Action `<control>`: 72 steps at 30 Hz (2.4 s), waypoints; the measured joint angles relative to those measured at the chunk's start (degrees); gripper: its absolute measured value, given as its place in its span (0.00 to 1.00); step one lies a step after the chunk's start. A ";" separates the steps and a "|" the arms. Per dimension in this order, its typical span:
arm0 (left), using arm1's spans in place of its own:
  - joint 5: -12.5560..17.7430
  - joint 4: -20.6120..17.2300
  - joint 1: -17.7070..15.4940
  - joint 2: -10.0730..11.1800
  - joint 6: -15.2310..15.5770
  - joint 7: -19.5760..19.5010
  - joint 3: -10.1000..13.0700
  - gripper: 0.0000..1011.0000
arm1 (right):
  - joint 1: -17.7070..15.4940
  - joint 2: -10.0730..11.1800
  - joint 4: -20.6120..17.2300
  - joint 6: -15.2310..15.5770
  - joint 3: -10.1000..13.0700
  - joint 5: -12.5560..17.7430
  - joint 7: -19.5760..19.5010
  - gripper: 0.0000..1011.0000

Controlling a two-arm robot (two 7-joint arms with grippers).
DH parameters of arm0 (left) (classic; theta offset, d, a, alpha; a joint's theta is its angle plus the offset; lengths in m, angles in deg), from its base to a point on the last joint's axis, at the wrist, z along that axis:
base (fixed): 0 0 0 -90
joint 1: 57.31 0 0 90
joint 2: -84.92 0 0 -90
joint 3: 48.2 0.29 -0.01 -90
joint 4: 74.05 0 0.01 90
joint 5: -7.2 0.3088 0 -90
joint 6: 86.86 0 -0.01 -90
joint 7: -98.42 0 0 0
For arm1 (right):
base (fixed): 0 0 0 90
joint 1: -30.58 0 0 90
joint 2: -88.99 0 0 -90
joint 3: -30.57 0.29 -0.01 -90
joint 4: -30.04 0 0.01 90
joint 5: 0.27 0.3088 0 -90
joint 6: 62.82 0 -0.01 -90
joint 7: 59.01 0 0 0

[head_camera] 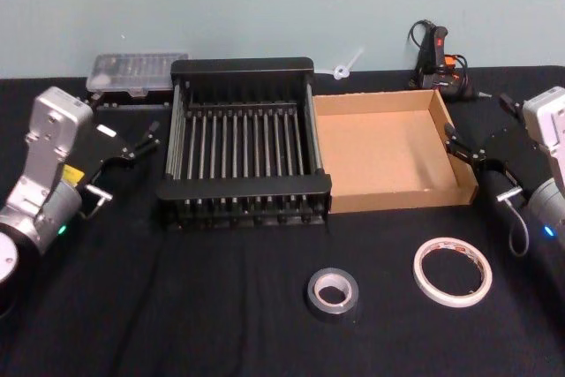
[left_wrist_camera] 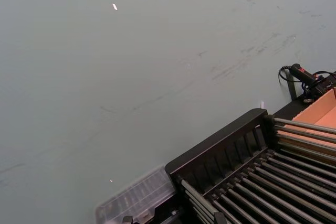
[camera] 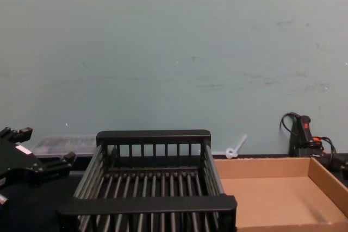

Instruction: Pick up the white tape and place it into the black box , Pick up the silver tape and place it into the brown box.

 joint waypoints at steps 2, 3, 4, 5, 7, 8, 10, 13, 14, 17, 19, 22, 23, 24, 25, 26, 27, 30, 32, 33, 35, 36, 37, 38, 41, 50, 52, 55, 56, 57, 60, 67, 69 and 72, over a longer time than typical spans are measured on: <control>0.00 0.00 0.00 0.00 0.00 0.00 0.00 0.99 | 0.00 0.00 0.00 0.00 0.00 0.00 0.00 0.99; 0.00 0.00 0.00 0.00 0.00 0.00 0.00 0.99 | 0.00 0.00 0.00 0.00 0.00 0.00 0.00 0.99; 0.00 0.00 0.00 0.00 0.00 0.00 0.00 0.99 | 0.00 0.00 0.00 0.00 0.00 0.00 0.00 0.99; 0.00 0.00 0.00 0.00 0.00 0.00 0.00 0.99 | 0.00 0.00 0.00 0.00 0.00 0.00 0.00 0.99; 0.00 0.00 0.00 0.00 0.00 0.00 0.00 0.99 | 0.00 0.00 0.00 0.00 0.00 0.00 0.00 0.99; 0.00 0.00 0.00 0.00 0.00 0.00 0.00 0.99 | 0.00 0.00 0.00 0.00 0.00 0.00 0.00 0.99; 0.00 0.01 0.00 0.00 0.00 0.00 0.00 0.99 | 0.00 0.00 0.00 0.00 0.00 0.00 0.01 0.99; 0.00 0.00 0.00 0.00 0.00 0.00 0.00 0.99 | 0.00 0.00 0.00 0.00 0.00 0.00 0.00 0.99; 0.00 0.00 0.00 0.00 0.00 0.00 0.00 0.99 | 0.00 0.00 0.00 0.00 0.00 0.00 0.00 0.99; 0.00 0.00 0.00 0.00 0.00 0.00 0.01 0.99 | 0.00 0.00 0.00 0.00 0.00 0.00 0.00 0.99; 0.00 0.00 0.00 0.00 0.00 0.00 0.00 0.99 | 0.00 0.00 0.00 0.00 0.00 0.00 0.00 0.99; 0.00 0.00 0.00 0.00 0.00 0.00 0.00 0.99 | 0.00 0.00 0.00 0.00 0.00 0.00 0.00 0.99; 0.00 0.00 0.00 0.00 0.00 0.00 0.00 0.99 | 0.00 0.00 0.00 0.00 0.00 0.00 0.00 0.99; 0.00 0.00 0.00 0.00 0.00 0.00 0.00 0.99 | 0.00 0.00 0.00 0.00 0.00 0.00 0.00 0.99; 0.00 0.00 0.00 0.00 0.00 0.00 0.00 0.99 | 0.00 0.00 0.00 0.00 0.00 0.00 0.00 0.99; 0.00 0.00 0.00 0.00 0.00 0.00 0.00 0.99 | 0.00 0.00 0.00 0.00 0.00 0.00 0.00 0.99; 0.00 0.00 0.00 0.00 0.00 0.00 0.00 0.99 | 0.00 0.00 0.00 0.00 0.00 0.00 0.00 0.99; 0.00 0.00 0.00 0.00 0.00 0.00 0.00 0.99 | 0.00 0.00 0.00 0.00 0.00 0.00 0.00 0.99; 0.00 0.00 0.00 0.00 0.00 0.00 0.00 0.99 | 0.00 0.00 0.00 0.00 0.00 0.00 0.00 0.99; 0.00 0.00 0.00 0.00 0.00 0.00 0.00 0.99 | 0.00 0.00 0.00 0.00 0.00 0.00 0.00 0.99; 0.00 0.00 0.00 0.00 0.00 0.00 0.00 0.99 | 0.00 0.00 0.00 0.00 0.00 0.00 0.00 0.99; 0.00 0.00 0.00 0.00 0.00 0.00 0.00 0.99 | 0.00 0.00 0.00 0.00 0.00 0.00 0.00 0.99; 0.00 0.00 0.00 0.00 0.00 0.00 0.00 0.99 | 0.00 0.00 0.00 0.00 0.00 0.00 0.00 0.99; 0.00 0.00 0.00 0.00 0.00 0.00 0.00 0.99 | 0.00 0.00 0.00 0.00 0.00 0.00 0.00 0.99; 0.00 0.00 0.00 0.00 0.00 0.00 0.00 0.99 | 0.00 0.00 0.00 0.00 0.00 0.00 0.00 0.99; 0.00 0.00 0.00 0.00 0.00 0.00 0.00 0.99 | -2.19 0.71 -2.76 1.40 2.74 1.98 2.18 0.99; 0.00 0.00 0.00 0.00 0.00 0.00 0.00 0.99 | -3.16 1.48 -4.04 2.32 3.62 2.87 3.11 0.99; 0.00 0.00 0.00 0.00 0.00 0.00 0.00 0.99 | -4.68 2.67 -6.10 3.85 4.87 4.32 4.58 0.99; 0.00 0.00 0.00 0.00 0.00 0.00 0.00 0.99 | -5.05 2.98 -6.64 4.32 5.20 4.76 4.97 0.99; 0.00 0.00 0.00 0.00 0.00 0.00 0.00 0.99 | -5.48 3.31 -7.20 4.67 5.57 5.13 5.37 0.99; 0.00 0.00 0.00 0.00 0.00 0.00 0.00 0.99 | -7.13 4.47 -9.34 6.32 6.83 6.62 6.65 0.99; 0.00 0.00 0.00 0.00 0.00 0.00 0.00 0.99 | -11.27 7.36 -14.31 10.64 9.88 9.79 9.28 0.99; 0.00 0.00 0.00 0.00 0.00 0.00 0.00 0.99 | -12.94 8.28 -16.06 12.57 11.00 10.95 10.25 0.99; 0.00 0.00 0.00 0.00 0.00 0.00 0.00 0.99 | -14.04 8.74 -17.02 14.41 11.79 12.14 11.07 0.99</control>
